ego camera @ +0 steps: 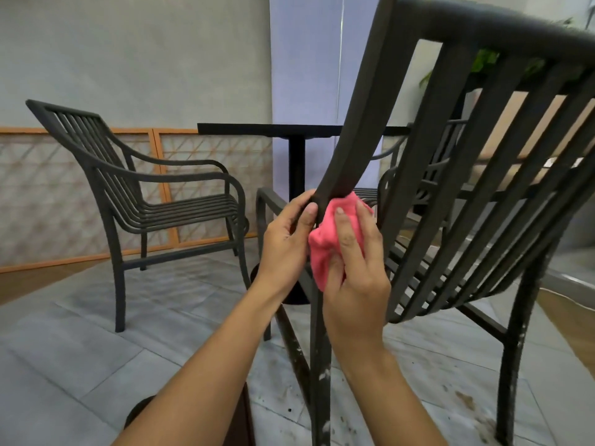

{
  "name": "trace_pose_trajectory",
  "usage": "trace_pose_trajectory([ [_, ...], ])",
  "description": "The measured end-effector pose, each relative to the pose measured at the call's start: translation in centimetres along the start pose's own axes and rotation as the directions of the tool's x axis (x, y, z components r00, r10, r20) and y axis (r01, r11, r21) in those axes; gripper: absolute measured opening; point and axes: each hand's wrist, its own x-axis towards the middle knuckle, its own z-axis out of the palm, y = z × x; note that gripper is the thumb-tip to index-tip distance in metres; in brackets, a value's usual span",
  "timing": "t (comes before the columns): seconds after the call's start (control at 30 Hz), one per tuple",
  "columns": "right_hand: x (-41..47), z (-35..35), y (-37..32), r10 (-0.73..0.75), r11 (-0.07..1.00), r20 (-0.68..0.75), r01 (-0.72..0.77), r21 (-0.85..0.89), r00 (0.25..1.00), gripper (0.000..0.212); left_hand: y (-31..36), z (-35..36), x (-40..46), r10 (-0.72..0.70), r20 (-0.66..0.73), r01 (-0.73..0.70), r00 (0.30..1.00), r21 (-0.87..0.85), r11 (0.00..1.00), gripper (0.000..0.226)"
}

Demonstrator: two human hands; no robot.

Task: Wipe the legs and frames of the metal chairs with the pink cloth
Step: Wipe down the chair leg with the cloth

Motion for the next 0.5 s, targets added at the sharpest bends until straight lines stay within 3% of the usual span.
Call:
trace_pose_trajectory([
  [0.13, -0.2, 0.4, 0.4, 0.01, 1.0, -0.026, -0.01, 0.021, 1.0, 0.043, -0.4, -0.1, 0.2, 0.01, 0.009, -0.01, 1.0, 0.004, 1.0, 0.021],
  [0.3, -1.0, 0.5, 0.5, 0.024, 0.998, -0.056, -0.021, 0.056, 0.998, 0.056, -0.4, -0.1, 0.1, 0.019, 0.014, -0.019, 1.0, 0.003, 1.0, 0.021],
  [0.5, -2.7, 0.6, 1.2, 0.04, 0.998, -0.044, -0.038, 0.058, 0.998, 0.053, -0.5, 0.1, 0.1, 0.04, 0.012, -0.04, 0.999, 0.007, 0.999, 0.022],
])
